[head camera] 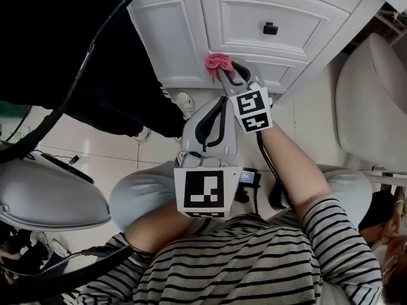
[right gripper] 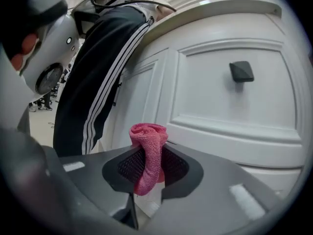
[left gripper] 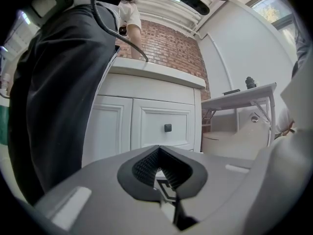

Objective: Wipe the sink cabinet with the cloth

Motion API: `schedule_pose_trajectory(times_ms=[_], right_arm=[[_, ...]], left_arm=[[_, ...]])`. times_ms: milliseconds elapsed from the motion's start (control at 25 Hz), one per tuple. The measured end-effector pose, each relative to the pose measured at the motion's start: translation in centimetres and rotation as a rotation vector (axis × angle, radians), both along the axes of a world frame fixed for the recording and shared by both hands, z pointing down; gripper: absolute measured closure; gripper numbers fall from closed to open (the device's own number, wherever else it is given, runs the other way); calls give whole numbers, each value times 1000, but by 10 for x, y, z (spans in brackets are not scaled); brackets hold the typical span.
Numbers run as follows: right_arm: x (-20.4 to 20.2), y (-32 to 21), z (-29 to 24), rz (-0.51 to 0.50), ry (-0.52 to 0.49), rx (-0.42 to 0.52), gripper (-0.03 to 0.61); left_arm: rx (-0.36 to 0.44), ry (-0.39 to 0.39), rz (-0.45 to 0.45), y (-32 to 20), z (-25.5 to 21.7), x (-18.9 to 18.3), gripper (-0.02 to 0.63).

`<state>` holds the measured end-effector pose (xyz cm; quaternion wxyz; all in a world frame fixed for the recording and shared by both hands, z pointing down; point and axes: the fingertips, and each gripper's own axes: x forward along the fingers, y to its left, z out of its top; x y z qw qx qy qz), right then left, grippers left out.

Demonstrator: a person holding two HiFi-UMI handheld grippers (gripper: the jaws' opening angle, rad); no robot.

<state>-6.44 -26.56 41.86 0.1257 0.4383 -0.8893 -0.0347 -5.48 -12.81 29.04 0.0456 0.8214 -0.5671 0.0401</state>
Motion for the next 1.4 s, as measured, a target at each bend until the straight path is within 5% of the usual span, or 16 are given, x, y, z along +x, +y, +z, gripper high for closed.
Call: schedule_pose_trajectory(times_ms=[240,640,760,880,1000,1160,1400], right_arm=[[45,-11,12,94,31,-30,485],[231,-4,19,550,-30,-75,483],[253,1,21,659,-35,-86,486],[214,7,20,603,-81,-78,489],[129,8,27,391,-107,-78,489],[35,2,46,170,-18,-76,489],[26,-11,83,182,70,-143,489]], left_arm=[[-3,5,-5,-3,5,-3,620],[-14,-22,15,0,13,11,620],[-15,-21,14,0,13,10,620],[-13,-14,20,2,11,10,620],[-11,-10,21,3,9,9,620],[-34,-2,21,4,10,5,620],[-74,9,8,5,18,-5,620]])
